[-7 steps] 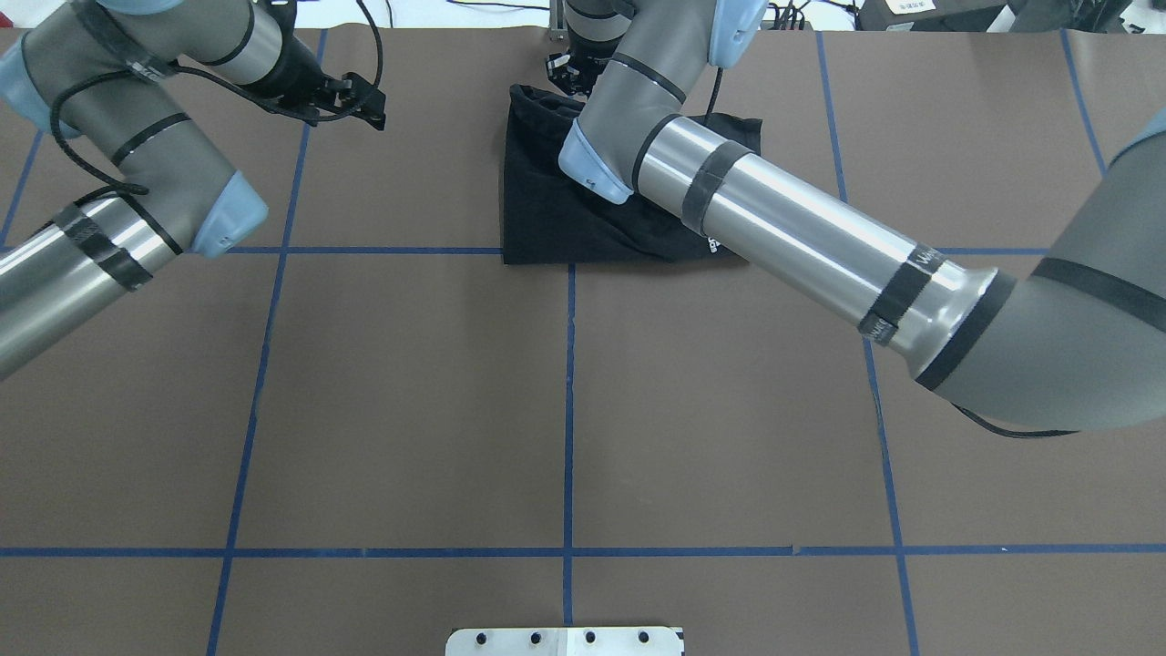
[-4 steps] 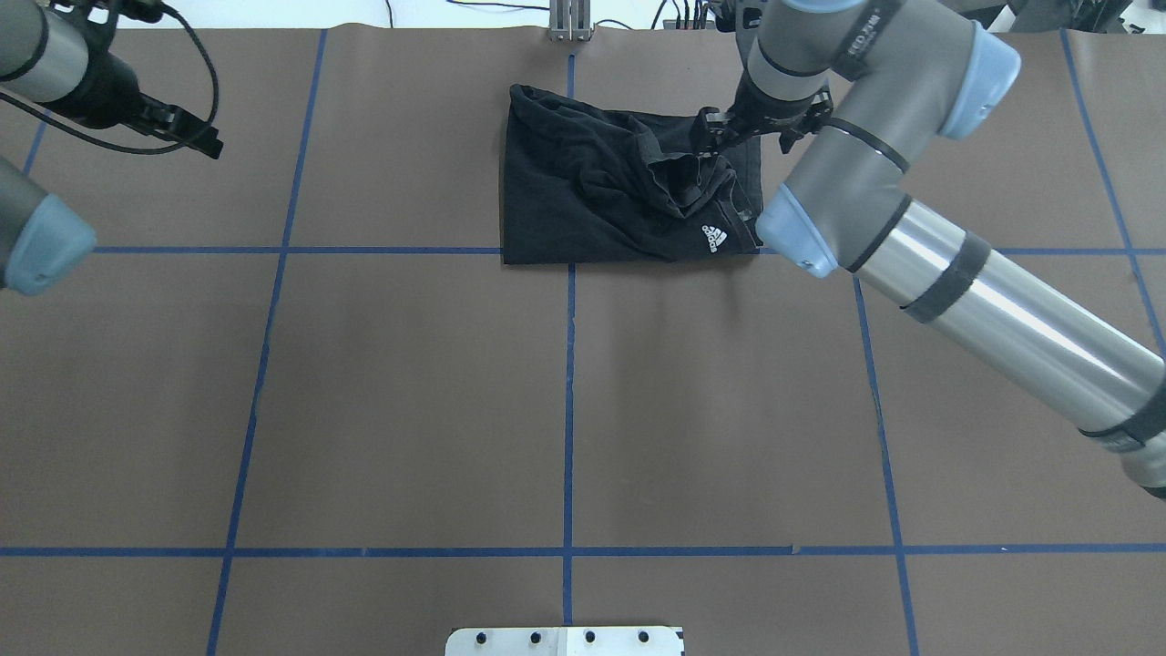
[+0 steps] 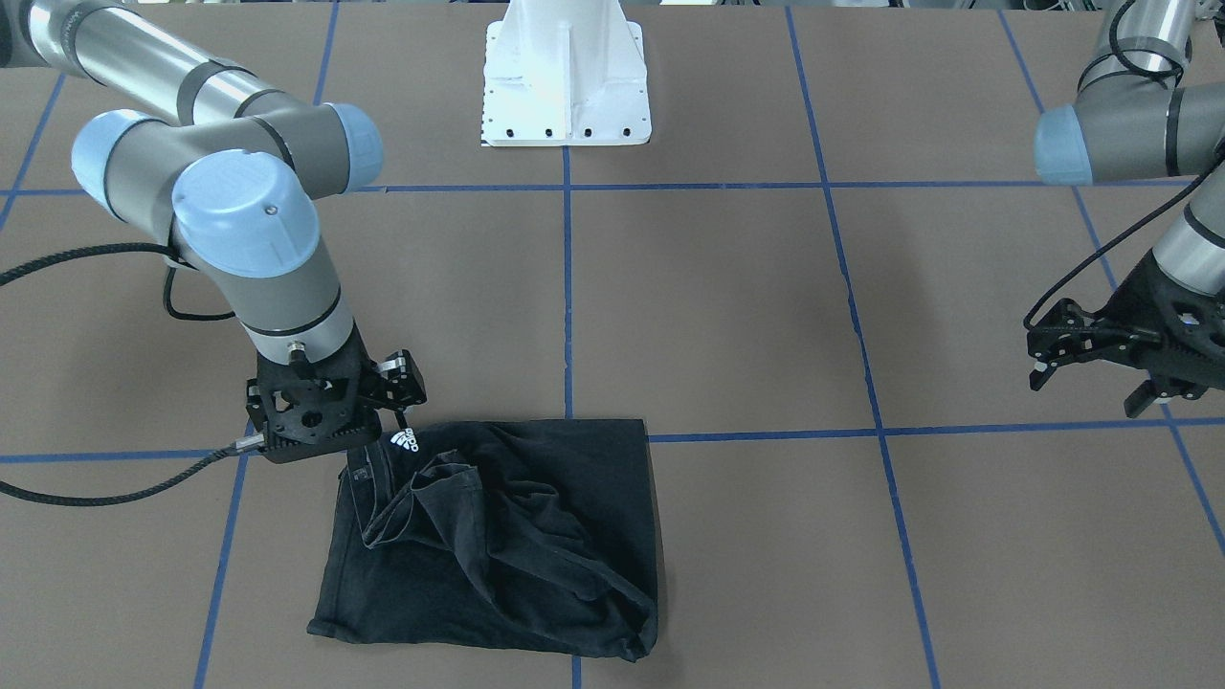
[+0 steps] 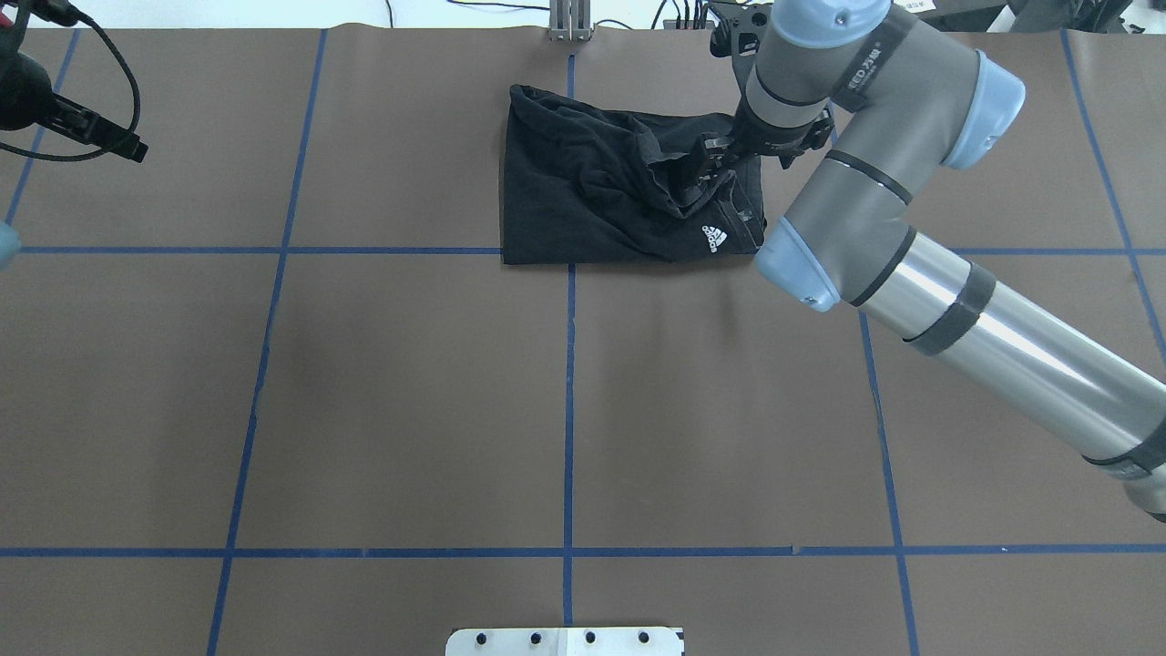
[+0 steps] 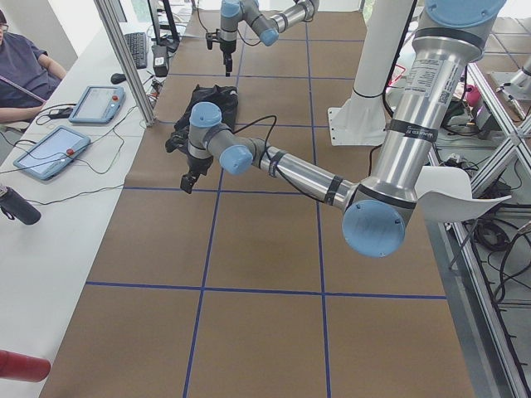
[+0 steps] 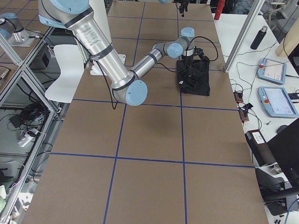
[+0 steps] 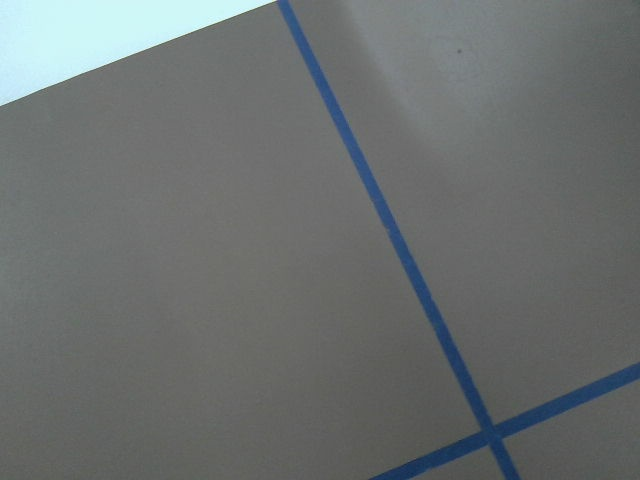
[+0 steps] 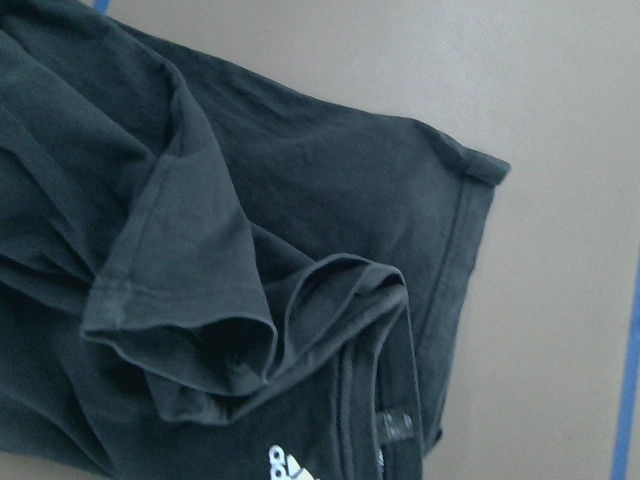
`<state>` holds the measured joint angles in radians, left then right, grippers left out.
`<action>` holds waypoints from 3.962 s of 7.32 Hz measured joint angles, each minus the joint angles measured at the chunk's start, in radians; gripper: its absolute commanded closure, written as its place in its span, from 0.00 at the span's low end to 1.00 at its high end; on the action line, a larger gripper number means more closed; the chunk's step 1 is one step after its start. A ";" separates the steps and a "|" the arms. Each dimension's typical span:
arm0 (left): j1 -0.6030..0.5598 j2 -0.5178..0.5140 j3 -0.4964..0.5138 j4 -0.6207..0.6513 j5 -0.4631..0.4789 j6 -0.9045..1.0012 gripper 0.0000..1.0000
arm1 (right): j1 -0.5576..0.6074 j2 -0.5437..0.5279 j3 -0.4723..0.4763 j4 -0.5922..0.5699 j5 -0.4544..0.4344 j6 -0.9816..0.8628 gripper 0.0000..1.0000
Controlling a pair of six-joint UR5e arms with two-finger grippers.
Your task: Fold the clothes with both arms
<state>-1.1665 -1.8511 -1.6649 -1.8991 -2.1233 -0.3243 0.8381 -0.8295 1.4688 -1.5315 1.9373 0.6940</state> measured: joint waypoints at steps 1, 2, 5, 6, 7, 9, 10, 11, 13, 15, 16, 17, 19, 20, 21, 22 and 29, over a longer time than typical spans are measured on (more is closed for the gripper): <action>-0.001 0.002 -0.004 0.000 0.001 0.000 0.00 | -0.011 0.039 -0.097 0.114 -0.011 -0.013 0.05; -0.002 0.002 -0.009 0.000 0.002 -0.001 0.00 | -0.025 0.055 -0.180 0.244 -0.016 -0.026 0.13; -0.002 0.001 -0.025 0.000 0.003 -0.009 0.00 | -0.037 0.042 -0.251 0.390 -0.009 -0.006 0.62; -0.002 0.001 -0.030 0.000 0.003 -0.010 0.00 | -0.037 0.039 -0.252 0.394 0.000 0.010 0.87; -0.002 0.001 -0.033 0.000 0.004 -0.011 0.00 | -0.035 0.039 -0.250 0.395 0.020 0.019 1.00; -0.002 0.001 -0.038 0.000 0.005 -0.013 0.00 | -0.021 0.038 -0.230 0.392 0.059 0.025 1.00; -0.001 0.001 -0.039 0.000 0.005 -0.013 0.00 | -0.012 0.038 -0.225 0.391 0.067 0.025 1.00; -0.001 0.002 -0.039 0.001 0.005 -0.013 0.00 | -0.002 0.037 -0.225 0.390 0.071 0.025 1.00; -0.002 0.002 -0.039 0.000 0.006 -0.014 0.00 | 0.027 0.042 -0.243 0.393 0.068 0.018 1.00; -0.002 0.003 -0.040 0.001 0.006 -0.015 0.00 | 0.058 0.102 -0.354 0.401 0.026 -0.005 1.00; -0.002 0.004 -0.040 0.001 0.006 -0.015 0.00 | 0.067 0.158 -0.447 0.414 -0.010 -0.016 1.00; -0.002 0.004 -0.041 0.002 0.006 -0.015 0.00 | 0.074 0.207 -0.552 0.454 -0.050 -0.024 1.00; -0.002 0.004 -0.041 0.002 0.006 -0.015 0.00 | 0.087 0.265 -0.738 0.551 -0.119 -0.061 0.14; -0.002 0.004 -0.041 0.002 0.006 -0.015 0.00 | 0.093 0.277 -0.788 0.569 -0.143 -0.074 0.00; -0.002 0.004 -0.041 0.002 0.006 -0.015 0.00 | 0.106 0.285 -0.811 0.575 -0.144 -0.079 0.00; -0.002 0.005 -0.041 0.002 0.006 -0.015 0.00 | 0.131 0.296 -0.819 0.573 -0.096 -0.082 0.00; -0.002 0.010 -0.041 0.002 0.006 -0.015 0.00 | 0.066 0.328 -0.750 0.582 0.090 0.160 0.18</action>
<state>-1.1689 -1.8408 -1.7058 -1.8975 -2.1169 -0.3390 0.9042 -0.5011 0.7191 -0.9497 2.0271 0.8543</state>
